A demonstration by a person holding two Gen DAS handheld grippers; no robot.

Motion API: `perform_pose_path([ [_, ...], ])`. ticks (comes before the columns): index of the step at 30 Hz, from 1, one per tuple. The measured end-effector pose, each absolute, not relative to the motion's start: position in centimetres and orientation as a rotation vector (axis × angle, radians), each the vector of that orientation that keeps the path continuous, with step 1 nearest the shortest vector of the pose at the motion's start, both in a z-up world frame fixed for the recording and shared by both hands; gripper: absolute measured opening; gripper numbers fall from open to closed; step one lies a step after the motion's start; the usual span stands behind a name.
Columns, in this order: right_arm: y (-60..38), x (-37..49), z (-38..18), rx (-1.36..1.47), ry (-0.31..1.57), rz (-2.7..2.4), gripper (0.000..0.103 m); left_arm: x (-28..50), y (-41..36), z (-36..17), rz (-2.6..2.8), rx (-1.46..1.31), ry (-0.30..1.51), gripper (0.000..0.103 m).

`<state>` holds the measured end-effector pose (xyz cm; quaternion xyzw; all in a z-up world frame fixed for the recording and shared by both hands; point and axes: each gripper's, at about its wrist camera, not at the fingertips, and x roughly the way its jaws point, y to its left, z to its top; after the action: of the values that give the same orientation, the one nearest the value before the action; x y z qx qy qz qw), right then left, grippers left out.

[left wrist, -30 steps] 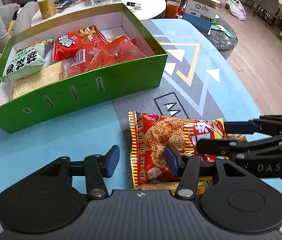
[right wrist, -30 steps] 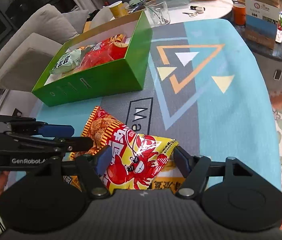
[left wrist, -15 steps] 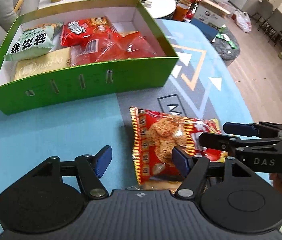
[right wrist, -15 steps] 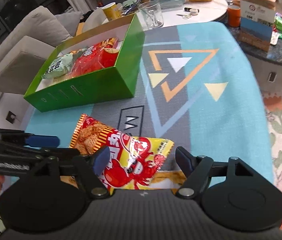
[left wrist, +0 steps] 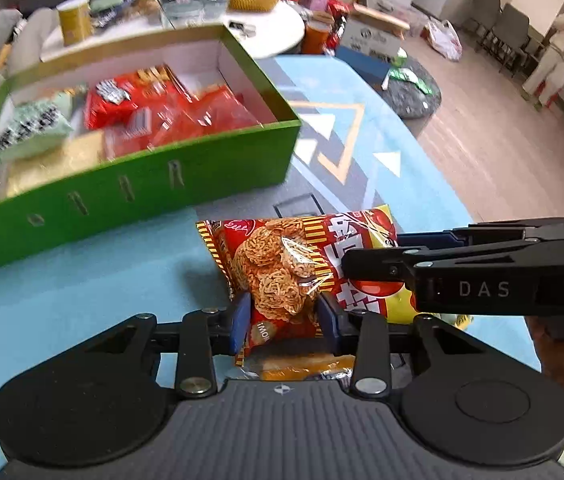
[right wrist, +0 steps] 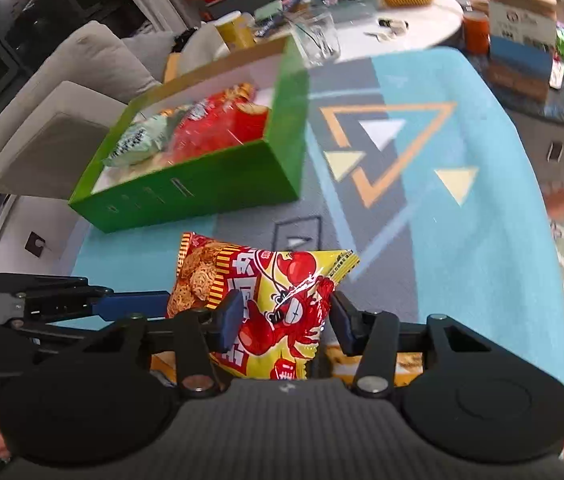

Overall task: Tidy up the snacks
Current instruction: 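Carry the crayfish bag with both tools into the green box and release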

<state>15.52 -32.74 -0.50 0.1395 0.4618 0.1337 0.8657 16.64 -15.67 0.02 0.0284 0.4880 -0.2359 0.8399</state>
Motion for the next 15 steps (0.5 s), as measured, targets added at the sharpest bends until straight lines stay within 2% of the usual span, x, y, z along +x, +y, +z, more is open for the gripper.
perform_pose_path([
  [15, -30.3, 22.1, 6.8, 0.434, 0.752, 0.381, 0.064, 20.2, -11.0, 8.0, -0.392, -0.001, 0.85, 0.035],
])
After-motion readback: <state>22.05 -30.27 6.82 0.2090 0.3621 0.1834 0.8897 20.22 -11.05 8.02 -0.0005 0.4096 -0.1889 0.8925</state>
